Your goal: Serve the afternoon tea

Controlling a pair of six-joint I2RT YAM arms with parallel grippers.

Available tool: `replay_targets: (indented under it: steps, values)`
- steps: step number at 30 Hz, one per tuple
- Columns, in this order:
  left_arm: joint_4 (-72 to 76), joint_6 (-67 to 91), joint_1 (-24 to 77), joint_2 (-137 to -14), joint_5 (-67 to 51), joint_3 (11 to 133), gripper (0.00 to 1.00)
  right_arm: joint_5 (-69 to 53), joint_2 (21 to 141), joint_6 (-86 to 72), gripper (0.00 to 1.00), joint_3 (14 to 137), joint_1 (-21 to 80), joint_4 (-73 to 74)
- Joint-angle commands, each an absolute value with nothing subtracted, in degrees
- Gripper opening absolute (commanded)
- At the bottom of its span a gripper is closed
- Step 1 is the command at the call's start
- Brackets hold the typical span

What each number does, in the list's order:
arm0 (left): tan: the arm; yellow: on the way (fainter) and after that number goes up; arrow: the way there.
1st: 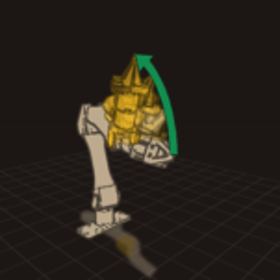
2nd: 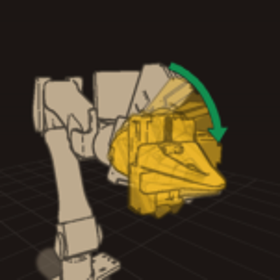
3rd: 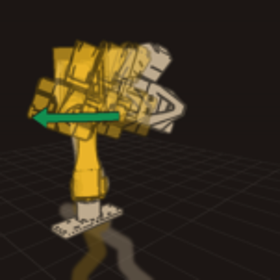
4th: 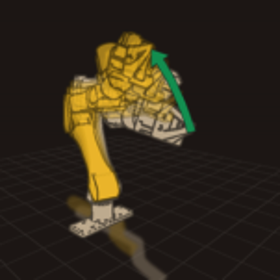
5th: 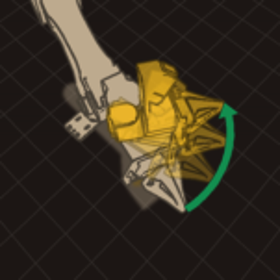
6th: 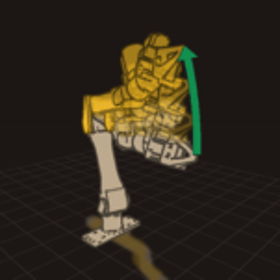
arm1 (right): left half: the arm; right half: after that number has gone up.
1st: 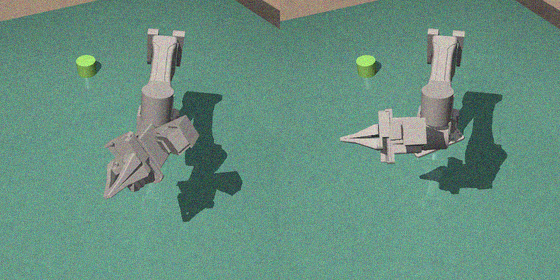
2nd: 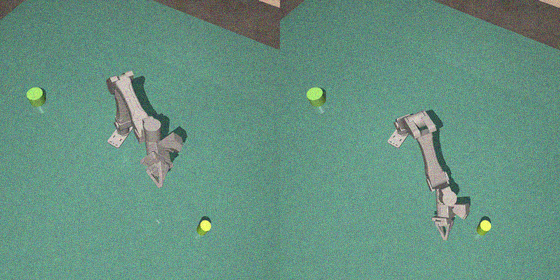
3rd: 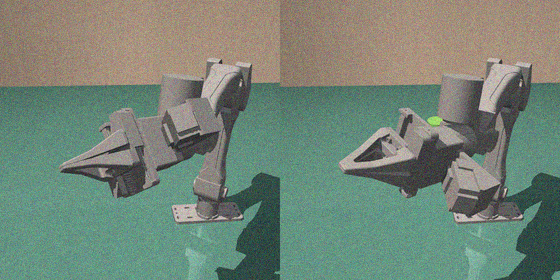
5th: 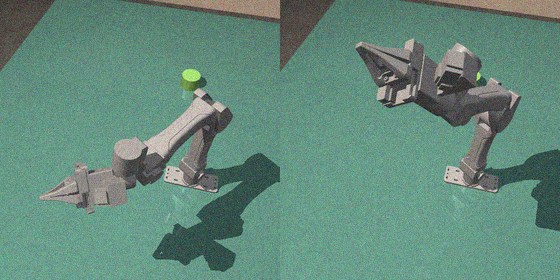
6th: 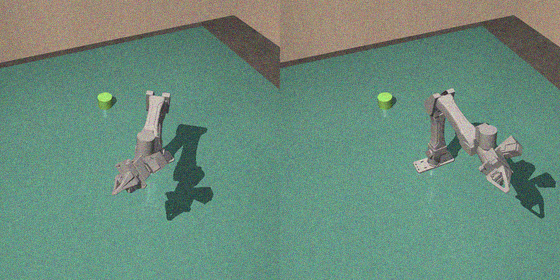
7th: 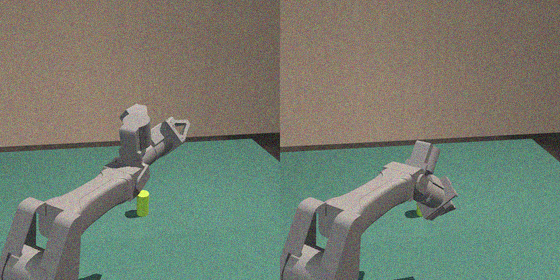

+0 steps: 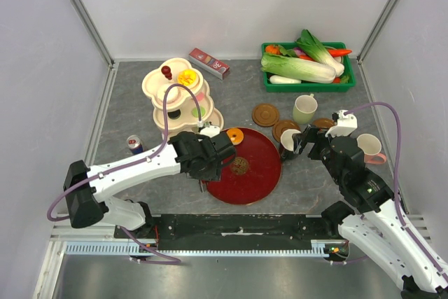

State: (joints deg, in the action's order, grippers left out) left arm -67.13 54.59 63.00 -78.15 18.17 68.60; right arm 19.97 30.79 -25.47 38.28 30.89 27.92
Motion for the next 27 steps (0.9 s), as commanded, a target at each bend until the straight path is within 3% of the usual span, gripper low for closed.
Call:
replay_targets:
  steps: [1, 27]
  values:
    - [-64.78, 54.41, 62.84, -78.13, 20.48, 71.37, 0.6, 20.21, 30.15, -25.75, 0.98, 38.15, 30.94, 26.46]
    - [-59.59, 48.61, 59.06, -83.58, 19.34, 72.95, 0.59, 20.57, 30.15, -25.75, 0.98, 38.23, 30.94, 26.46]
